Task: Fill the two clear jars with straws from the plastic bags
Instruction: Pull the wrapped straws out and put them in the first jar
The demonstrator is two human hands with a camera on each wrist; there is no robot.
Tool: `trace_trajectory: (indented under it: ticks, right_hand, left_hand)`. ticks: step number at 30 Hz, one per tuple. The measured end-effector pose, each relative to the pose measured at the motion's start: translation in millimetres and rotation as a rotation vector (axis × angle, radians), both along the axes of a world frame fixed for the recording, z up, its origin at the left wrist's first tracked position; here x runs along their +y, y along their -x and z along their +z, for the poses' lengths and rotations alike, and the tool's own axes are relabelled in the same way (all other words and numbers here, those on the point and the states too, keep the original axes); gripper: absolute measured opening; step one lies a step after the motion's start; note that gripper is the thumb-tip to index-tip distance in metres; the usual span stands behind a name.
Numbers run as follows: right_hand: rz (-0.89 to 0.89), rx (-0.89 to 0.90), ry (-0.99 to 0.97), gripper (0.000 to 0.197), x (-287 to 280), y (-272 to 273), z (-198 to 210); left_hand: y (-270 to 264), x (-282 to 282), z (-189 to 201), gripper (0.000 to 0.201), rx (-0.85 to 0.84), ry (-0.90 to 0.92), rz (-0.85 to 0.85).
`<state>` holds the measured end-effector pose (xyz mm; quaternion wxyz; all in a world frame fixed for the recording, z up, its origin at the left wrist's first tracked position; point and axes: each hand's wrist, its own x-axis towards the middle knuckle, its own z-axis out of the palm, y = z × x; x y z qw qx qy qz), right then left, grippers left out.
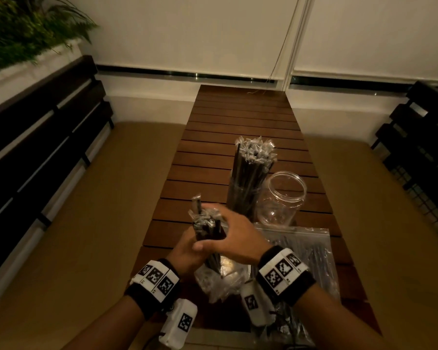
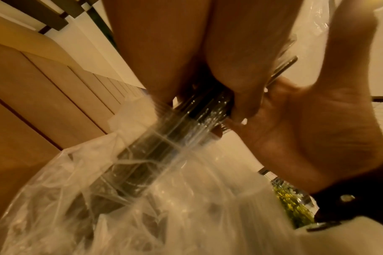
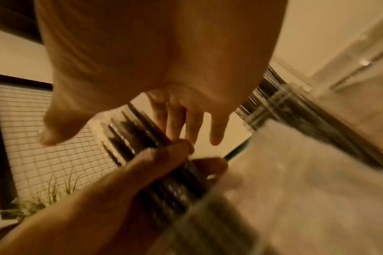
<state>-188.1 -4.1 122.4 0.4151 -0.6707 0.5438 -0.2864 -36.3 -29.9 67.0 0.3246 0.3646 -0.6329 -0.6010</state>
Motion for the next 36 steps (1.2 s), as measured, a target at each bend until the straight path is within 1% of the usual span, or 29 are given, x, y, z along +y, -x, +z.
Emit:
trace_trajectory:
  ticks: [1,2,4,5,7,8,9,12,13,14,16,18,20,23,25,26,28,30,32,36]
  right_hand:
    - [-0.025,-0.056,-0.031,0.068,0,-2,-7]
    - [-0.046,-0.099,-0.047,0.064,0,-4,-14]
    - [-0.074,-0.136,-0.03,0.056,-2,-5,-26]
    - [-0.085,-0.162,-0.018,0.045,-2,-5,-28]
    - [-0.11,-0.218,0.009,0.023,-2,-3,-27]
    - [-0.128,-0.235,0.03,0.019,-2,-1,-26]
    - [-0.154,-0.248,0.062,0.019,-3,2,-26]
    - [-0.27,-0.317,0.137,0.018,-5,13,-25]
    - [-0.301,-0.342,0.149,0.016,-5,17,-24]
    - [-0.33,-0.352,0.159,0.013,-5,22,-22]
    - [-0.376,-0.343,0.201,0.007,-3,31,-14]
    - [-0.386,-0.354,0.255,0.009,0,38,-4]
    - [-0.392,-0.389,0.296,0.01,5,44,11]
    - [-0.401,-0.462,0.385,0.012,13,51,37]
    - [-0.421,-0.47,0.428,0.018,16,59,53]
    - [-0.438,-0.492,0.443,0.019,17,64,61]
    - [-0.464,-0.56,0.493,0.012,17,76,76]
    - [-0.476,-0.605,0.555,0.007,16,89,90]
    - [-0.521,-0.629,0.592,0.007,11,102,100]
    - [-0.634,-0.588,0.634,0.007,-4,117,106]
  left_hand:
    - [3,1,-1,0.019,-0.012,-0.002,0.013]
    - [7,0,-2,0.021,-0.016,0.037,0.02]
    - [15,3,2,0.022,-0.043,0.092,-0.006]
    - [17,4,4,0.02,-0.03,0.09,0.0]
    - [19,1,5,0.025,-0.073,0.128,0.0]
    - [18,0,6,0.03,-0.132,0.158,-0.015]
    - [18,-1,7,0.034,-0.171,0.174,-0.038]
    - [14,-4,17,0.057,-0.194,0.196,-0.045]
    - [11,-7,21,0.059,-0.212,0.207,-0.053]
    - [5,-11,27,0.057,-0.249,0.234,-0.064]
    - [-8,-21,40,0.044,-0.343,0.297,-0.08]
    - [-20,-39,53,0.031,-0.411,0.347,-0.063]
    - [-26,-61,67,0.023,-0.46,0.382,-0.042]
    - [-24,-97,80,0.018,-0.541,0.42,-0.043]
    - [-18,-122,80,0.016,-0.606,0.442,-0.068]
    - [-13,-133,79,0.015,-0.642,0.458,-0.087]
    - [-1,-152,77,0.017,-0.7,0.483,-0.126]
    - [13,-166,77,0.025,-0.727,0.474,-0.154]
    - [28,-175,77,0.04,-0.72,0.442,-0.203]
    - [59,-186,71,0.086,-0.675,0.321,-0.399]
